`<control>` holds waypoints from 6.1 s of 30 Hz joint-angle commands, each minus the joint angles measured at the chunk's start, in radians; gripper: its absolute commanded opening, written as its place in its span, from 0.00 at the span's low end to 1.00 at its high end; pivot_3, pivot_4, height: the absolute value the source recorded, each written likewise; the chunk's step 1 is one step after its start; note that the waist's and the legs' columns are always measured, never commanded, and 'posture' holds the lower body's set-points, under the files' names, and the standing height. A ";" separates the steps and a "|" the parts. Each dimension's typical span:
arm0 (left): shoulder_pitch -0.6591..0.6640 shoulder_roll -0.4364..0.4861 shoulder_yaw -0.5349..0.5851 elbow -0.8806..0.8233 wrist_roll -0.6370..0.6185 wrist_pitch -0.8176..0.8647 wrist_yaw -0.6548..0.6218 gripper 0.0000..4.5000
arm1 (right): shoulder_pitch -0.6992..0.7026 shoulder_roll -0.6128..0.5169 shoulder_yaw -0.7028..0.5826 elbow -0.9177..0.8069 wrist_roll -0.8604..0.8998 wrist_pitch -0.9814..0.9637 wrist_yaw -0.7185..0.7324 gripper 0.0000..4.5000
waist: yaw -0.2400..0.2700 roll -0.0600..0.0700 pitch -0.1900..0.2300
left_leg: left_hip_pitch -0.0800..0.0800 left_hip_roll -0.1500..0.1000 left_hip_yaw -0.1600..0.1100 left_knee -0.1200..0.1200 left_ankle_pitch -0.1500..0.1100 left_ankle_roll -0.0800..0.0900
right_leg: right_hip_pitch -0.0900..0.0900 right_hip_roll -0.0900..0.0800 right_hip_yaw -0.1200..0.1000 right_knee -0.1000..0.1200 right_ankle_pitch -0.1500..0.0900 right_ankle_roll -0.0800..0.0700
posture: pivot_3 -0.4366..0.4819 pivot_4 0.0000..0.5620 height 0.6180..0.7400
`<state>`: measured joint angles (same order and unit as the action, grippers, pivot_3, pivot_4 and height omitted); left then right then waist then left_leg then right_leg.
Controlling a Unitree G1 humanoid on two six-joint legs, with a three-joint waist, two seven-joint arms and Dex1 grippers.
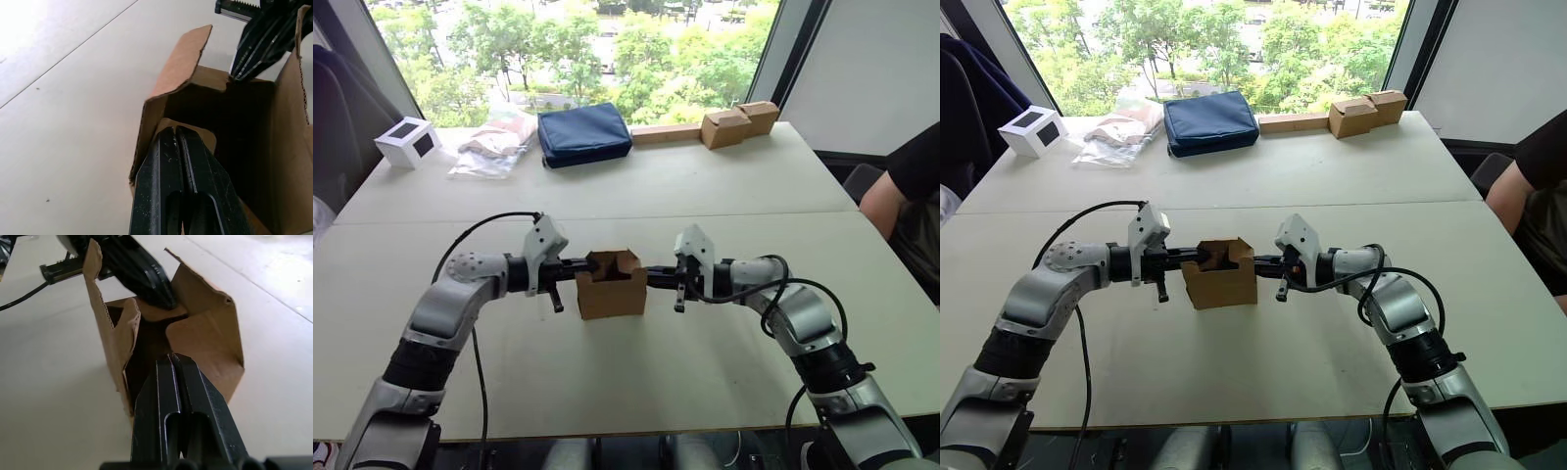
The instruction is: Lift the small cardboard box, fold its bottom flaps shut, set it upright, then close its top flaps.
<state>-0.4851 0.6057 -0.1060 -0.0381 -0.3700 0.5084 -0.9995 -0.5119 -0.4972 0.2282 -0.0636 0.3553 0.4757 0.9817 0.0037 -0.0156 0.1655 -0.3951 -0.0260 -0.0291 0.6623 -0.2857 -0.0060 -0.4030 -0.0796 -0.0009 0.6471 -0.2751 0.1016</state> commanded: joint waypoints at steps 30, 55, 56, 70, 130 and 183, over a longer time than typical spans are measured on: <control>-0.095 0.060 0.222 0.182 -0.137 0.025 -0.046 0.01 | -0.020 0.014 -0.238 -0.238 0.280 0.296 -0.085 0.00 | -0.012 0.000 0.000 | 0.000 0.000 -0.001 0.000 0.000 0.000 | -0.001 -0.002 0.000 0.000 0.000 0.000 | 0.48 0.27 0.98; -0.447 -0.102 0.026 1.068 0.136 -0.193 -0.544 0.01 | 0.029 -0.021 0.077 -0.425 0.076 0.259 -0.198 0.00 | -0.016 -0.002 0.001 | -0.003 -0.001 0.000 0.001 -0.001 0.002 | -0.002 0.001 -0.001 0.001 0.000 0.001 | 0.48 0.27 0.98; -0.447 -0.104 0.030 1.072 0.137 -0.196 -0.541 0.01 | 0.027 -0.019 0.084 -0.415 0.067 0.252 -0.196 0.00 | -0.016 -0.002 0.001 | -0.003 -0.001 0.000 0.002 -0.001 0.002 | -0.002 0.000 -0.001 0.001 0.000 0.001 | 0.48 0.27 0.98; -0.440 -0.119 0.084 1.069 0.136 -0.205 -0.502 0.01 | -0.032 0.076 0.129 -0.193 -0.026 0.142 -0.177 0.00 | -0.017 -0.002 0.001 | -0.003 -0.001 -0.001 0.002 -0.001 0.002 | -0.003 0.001 -0.002 0.002 0.000 0.001 | 0.48 0.27 0.98; 0.079 0.107 0.354 -0.076 -0.214 0.211 -0.239 0.01 | -0.052 0.174 0.081 -0.071 -0.012 0.156 -0.134 0.00 | -0.013 -0.002 0.001 | -0.004 0.000 -0.001 0.000 0.001 -0.002 | -0.004 -0.004 0.001 0.002 0.000 0.000 | 0.48 0.27 0.98; 0.179 0.103 0.231 -0.189 -0.252 0.130 -0.021 0.01 | -0.129 0.156 0.076 0.051 -0.130 -0.019 -0.074 0.00 | -0.018 -0.001 0.001 | -0.002 0.000 -0.001 -0.002 0.002 -0.004 | -0.004 -0.004 0.000 0.001 0.000 0.000 | 0.48 0.27 0.98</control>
<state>-0.2780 0.7020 0.0687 -0.2130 -0.5813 0.6293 -1.0327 -0.6432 -0.3420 0.3106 0.0357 0.2119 0.4506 0.9056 -0.0143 -0.0167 0.1665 -0.3973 -0.0260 -0.0305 0.6598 -0.2839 -0.0096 -0.4072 -0.0833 -0.0004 0.6477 -0.2749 0.1012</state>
